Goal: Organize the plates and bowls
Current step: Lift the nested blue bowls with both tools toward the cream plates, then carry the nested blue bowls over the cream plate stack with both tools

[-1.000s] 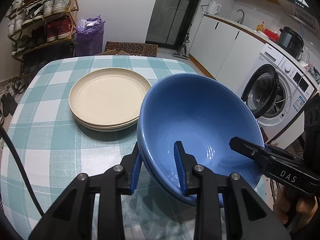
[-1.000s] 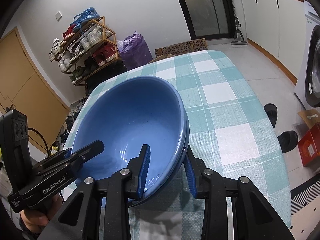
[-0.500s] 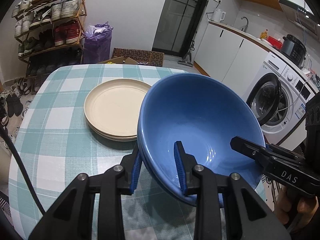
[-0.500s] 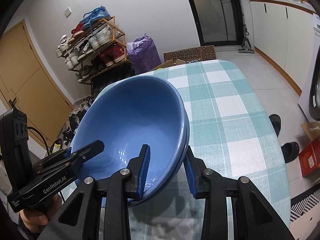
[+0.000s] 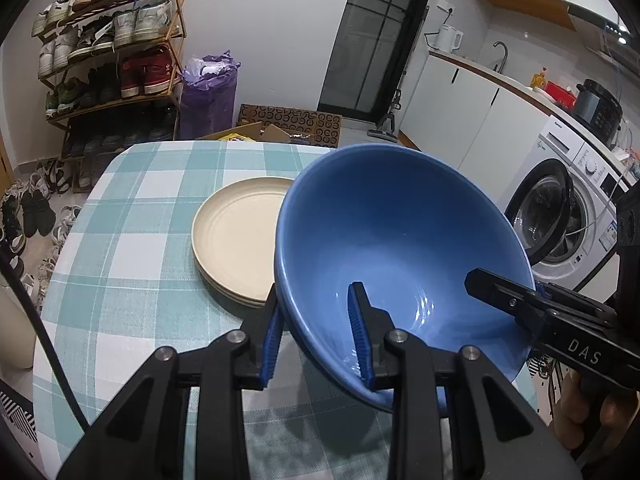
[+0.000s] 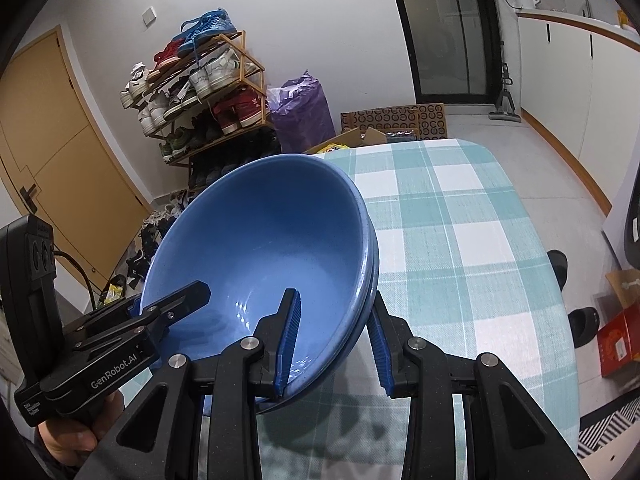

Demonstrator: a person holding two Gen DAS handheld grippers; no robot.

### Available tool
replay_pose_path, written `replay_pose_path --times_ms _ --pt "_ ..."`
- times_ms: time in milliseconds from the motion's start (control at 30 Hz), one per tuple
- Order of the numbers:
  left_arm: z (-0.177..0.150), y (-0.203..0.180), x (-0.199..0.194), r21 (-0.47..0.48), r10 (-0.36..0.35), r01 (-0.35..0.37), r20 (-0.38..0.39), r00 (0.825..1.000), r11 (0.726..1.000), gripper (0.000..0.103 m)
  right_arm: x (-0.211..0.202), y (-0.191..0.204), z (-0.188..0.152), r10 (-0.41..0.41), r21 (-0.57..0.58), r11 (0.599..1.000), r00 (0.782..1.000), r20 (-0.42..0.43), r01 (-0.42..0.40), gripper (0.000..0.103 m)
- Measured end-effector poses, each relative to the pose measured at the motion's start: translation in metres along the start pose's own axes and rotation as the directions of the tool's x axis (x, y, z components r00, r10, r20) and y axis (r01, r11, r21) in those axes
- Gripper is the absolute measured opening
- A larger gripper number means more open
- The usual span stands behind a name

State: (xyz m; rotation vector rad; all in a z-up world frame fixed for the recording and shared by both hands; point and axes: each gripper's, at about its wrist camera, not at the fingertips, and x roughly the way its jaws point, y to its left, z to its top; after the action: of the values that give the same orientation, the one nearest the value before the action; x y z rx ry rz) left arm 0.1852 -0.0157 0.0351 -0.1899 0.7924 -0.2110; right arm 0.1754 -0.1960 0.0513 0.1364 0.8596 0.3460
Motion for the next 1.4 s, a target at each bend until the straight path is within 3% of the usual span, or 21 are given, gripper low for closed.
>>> replay_pose_path --times_ms 700,1400 --pt "0.040 0.025 0.017 -0.027 0.045 -0.044 0.014 0.999 0.999 0.030 0.030 0.017 0.053 0.015 -0.038 0.999 1.000 -0.007 -0.015 0.034" --pt "0.054 0.061 0.059 -0.075 0.089 -0.092 -0.031 0.996 0.993 0.030 0.090 0.032 0.084 0.016 -0.060 0.998 0.998 -0.058 -0.020 0.034"
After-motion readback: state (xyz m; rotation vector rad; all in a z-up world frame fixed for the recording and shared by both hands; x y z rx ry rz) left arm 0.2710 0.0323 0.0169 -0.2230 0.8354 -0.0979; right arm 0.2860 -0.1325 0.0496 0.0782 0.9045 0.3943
